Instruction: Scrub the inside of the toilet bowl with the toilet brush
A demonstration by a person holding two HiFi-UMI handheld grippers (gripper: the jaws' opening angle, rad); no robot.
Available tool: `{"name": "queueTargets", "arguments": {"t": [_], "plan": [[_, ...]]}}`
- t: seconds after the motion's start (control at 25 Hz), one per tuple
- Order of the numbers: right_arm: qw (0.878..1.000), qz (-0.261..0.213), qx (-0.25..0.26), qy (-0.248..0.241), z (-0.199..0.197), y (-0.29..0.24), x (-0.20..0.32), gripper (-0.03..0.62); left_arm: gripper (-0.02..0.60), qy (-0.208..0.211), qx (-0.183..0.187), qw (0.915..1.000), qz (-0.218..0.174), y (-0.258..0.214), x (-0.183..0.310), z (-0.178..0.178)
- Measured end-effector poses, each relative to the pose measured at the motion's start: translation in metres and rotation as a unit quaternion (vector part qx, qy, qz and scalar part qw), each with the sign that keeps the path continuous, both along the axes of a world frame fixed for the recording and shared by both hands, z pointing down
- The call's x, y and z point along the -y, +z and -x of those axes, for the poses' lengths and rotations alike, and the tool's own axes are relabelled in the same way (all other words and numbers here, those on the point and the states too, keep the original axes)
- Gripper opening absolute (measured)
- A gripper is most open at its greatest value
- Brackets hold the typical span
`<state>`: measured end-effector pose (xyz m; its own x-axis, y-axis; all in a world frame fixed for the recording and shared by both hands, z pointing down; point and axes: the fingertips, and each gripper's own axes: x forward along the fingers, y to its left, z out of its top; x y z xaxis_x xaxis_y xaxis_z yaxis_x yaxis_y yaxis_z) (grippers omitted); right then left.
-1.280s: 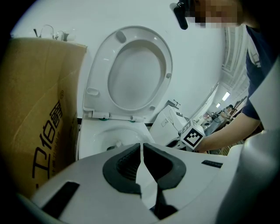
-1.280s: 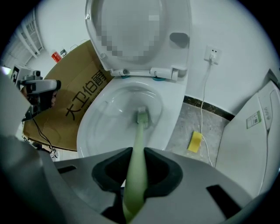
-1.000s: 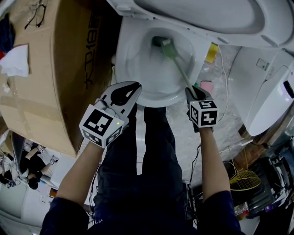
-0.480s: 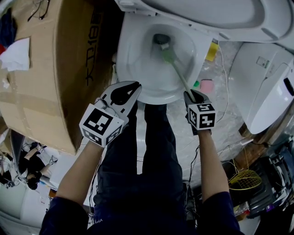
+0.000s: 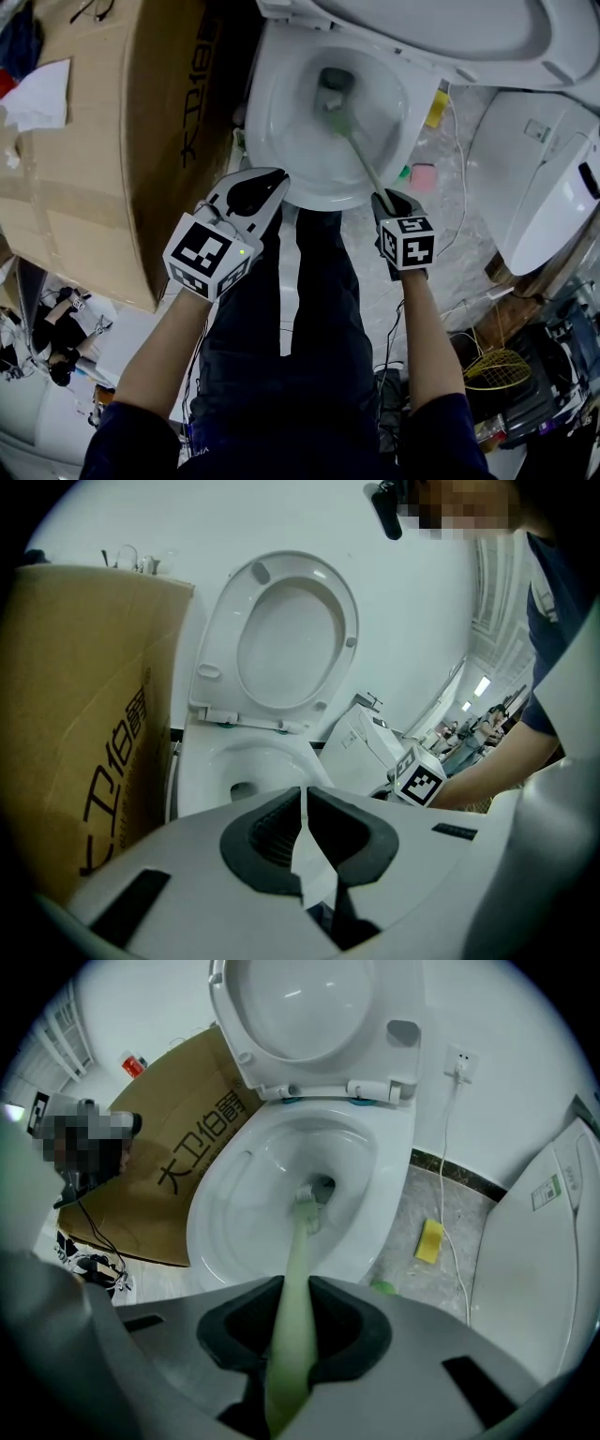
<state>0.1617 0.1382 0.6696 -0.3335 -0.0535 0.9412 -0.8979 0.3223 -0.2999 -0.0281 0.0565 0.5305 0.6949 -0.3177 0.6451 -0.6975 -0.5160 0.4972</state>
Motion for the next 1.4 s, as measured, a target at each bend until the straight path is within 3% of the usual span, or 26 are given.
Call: {"name": "queueTargets", "arguments": {"t": [0.68,1.4], "plan": [[1.0,0.006,0.023,-0.004,0.039,-0.006,-0.014,0.087,0.044,-0.016,-0.005,0.9999,0.004,0.002,-0.003,0.016],[0.999,-0.018,0.048,-0.015,0.068,-0.023,0.031,0.087,0.044,-0.022,-0.005,0.9997,0.005,0.0,0.021,0.023]]}}
